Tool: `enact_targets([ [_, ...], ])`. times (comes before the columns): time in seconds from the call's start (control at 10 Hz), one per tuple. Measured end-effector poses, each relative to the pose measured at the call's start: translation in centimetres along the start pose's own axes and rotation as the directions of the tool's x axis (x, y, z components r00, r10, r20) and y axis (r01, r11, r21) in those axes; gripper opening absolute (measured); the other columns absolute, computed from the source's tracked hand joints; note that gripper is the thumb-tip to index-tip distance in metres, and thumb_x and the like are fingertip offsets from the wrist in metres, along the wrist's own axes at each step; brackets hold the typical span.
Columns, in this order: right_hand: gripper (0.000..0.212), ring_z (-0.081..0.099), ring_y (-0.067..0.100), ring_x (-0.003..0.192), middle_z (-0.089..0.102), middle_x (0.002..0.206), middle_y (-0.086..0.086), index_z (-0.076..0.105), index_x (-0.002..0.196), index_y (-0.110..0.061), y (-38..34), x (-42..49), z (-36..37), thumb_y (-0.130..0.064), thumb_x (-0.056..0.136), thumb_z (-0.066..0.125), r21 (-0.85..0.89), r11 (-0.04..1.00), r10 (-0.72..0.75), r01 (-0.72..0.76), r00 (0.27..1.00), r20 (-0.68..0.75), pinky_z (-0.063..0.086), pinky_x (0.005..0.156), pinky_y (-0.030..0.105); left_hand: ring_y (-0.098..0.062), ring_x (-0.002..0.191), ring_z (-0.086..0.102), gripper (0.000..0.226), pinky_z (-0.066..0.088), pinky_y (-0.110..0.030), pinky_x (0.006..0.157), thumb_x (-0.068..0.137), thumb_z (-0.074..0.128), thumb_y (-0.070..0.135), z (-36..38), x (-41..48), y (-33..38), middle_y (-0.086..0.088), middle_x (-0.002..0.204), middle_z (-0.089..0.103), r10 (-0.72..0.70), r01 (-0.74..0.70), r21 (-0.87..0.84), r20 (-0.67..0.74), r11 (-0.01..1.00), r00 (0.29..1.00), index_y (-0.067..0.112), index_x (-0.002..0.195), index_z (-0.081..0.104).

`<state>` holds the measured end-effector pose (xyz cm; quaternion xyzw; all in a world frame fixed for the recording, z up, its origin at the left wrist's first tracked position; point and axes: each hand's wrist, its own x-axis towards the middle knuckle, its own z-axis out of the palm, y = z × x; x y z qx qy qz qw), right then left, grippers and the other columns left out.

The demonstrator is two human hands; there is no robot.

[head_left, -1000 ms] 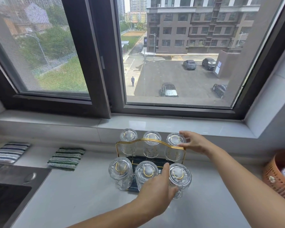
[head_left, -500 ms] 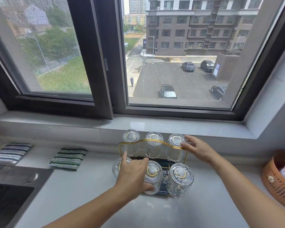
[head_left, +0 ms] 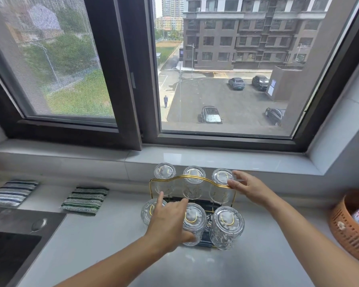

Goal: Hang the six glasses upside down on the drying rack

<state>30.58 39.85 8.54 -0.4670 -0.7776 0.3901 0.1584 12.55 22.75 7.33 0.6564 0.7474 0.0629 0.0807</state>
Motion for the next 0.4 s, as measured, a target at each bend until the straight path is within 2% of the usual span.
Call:
enact_targets([
  [0.1,0.058,0.05,0.026,0.119,0.041,0.142,0.015,0.035,0.136,-0.006,0.2,0.0,0.1,-0.029,0.087,0.056,0.022,1.0,0.003,-0.003,1.0,-0.003,0.039,0.101,0.036,-0.015,0.13,0.036,0.092,0.009,-0.032,0.117,0.067,0.068,0.059,-0.7,-0.6,-0.3,0.002,0.137,0.048,0.026,-0.037,-0.183,-0.062,0.982,0.998,0.018,0.139,0.026],
  [0.2,0.06,0.049,0.027,0.121,0.037,0.145,0.015,0.029,0.139,-0.009,0.4,-0.3,0.5,-0.03,0.088,0.054,0.049,0.999,0.021,-0.02,0.999,-0.027,0.037,0.1,0.034,-0.016,0.116,0.046,0.06,0.034,-0.03,0.105,0.077,0.063,0.05,-2.2,-0.7,-2.1,0.0,0.124,0.056,0.005,-0.155,-0.382,-0.367,0.911,0.93,0.017,0.125,0.047],
  [0.3,0.06,0.045,0.024,0.125,0.034,0.146,0.014,0.026,0.14,-0.009,1.1,-0.8,1.3,-0.03,0.09,0.051,0.172,0.985,0.048,-0.032,0.994,-0.095,0.031,0.095,0.026,-0.019,0.127,0.036,0.059,0.026,-0.032,0.108,0.085,0.054,0.045,-3.3,0.3,-5.0,-0.005,0.136,0.045,-0.153,-0.07,-0.446,-0.446,0.892,0.882,0.013,0.133,0.04],
  [0.4,0.056,0.036,0.021,0.132,0.035,0.147,0.014,0.026,0.139,-0.007,1.1,-2.3,2.7,-0.029,0.092,0.046,0.37,0.926,0.132,-0.077,0.983,-0.125,0.025,0.097,0.023,-0.016,0.143,0.014,0.068,0.012,-0.034,0.117,0.091,0.05,0.04,-3.2,0.4,-6.7,-0.003,0.156,0.016,-0.2,0.111,-0.521,-0.118,0.847,0.973,0.016,0.145,0.016],
])
